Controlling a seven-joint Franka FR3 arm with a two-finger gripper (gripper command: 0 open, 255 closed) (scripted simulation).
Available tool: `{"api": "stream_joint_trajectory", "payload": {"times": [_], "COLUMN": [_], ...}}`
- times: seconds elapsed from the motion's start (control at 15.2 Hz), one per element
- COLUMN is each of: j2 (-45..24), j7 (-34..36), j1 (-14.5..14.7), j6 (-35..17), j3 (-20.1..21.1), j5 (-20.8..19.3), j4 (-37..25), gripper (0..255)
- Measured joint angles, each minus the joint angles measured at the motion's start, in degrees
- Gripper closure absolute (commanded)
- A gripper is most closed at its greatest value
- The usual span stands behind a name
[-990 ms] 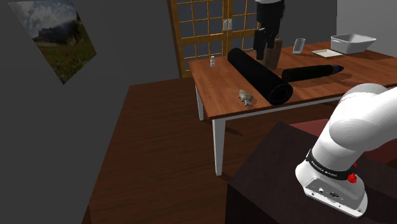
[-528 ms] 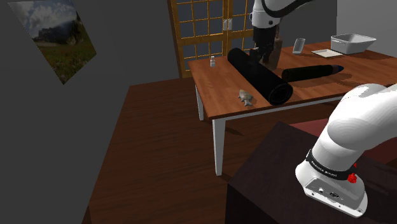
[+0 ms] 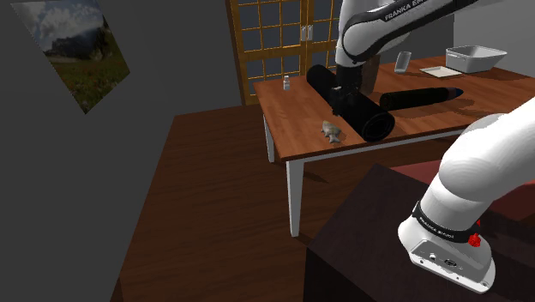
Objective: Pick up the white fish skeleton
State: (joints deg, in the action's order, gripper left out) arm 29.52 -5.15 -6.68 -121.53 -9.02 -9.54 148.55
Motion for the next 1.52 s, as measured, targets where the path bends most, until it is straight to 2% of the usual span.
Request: {"api": "stream_joint_trajectory", "payload": {"times": [0.46, 0.59, 0.79, 1.06, 1.52], "j2": [-13.90, -17.98, -25.95, -33.01, -39.06], "j7": [-2.16, -3.79, -7.42, -12.14, -16.13], "j1": [-1.03, -1.20, -0.95, -1.32, -2.02], "j6": [-15.89, -19.91, -26.22, -31.04, -36.52], "j3": [-5.16, -6.77, -8.73, -9.26, -7.61], "j5": [2.24, 3.88, 8.62, 15.16, 20.77], "j4": [0.75, 0.41, -1.37, -3.45, -3.66], "gripper": [0, 0, 0, 0, 0]}}
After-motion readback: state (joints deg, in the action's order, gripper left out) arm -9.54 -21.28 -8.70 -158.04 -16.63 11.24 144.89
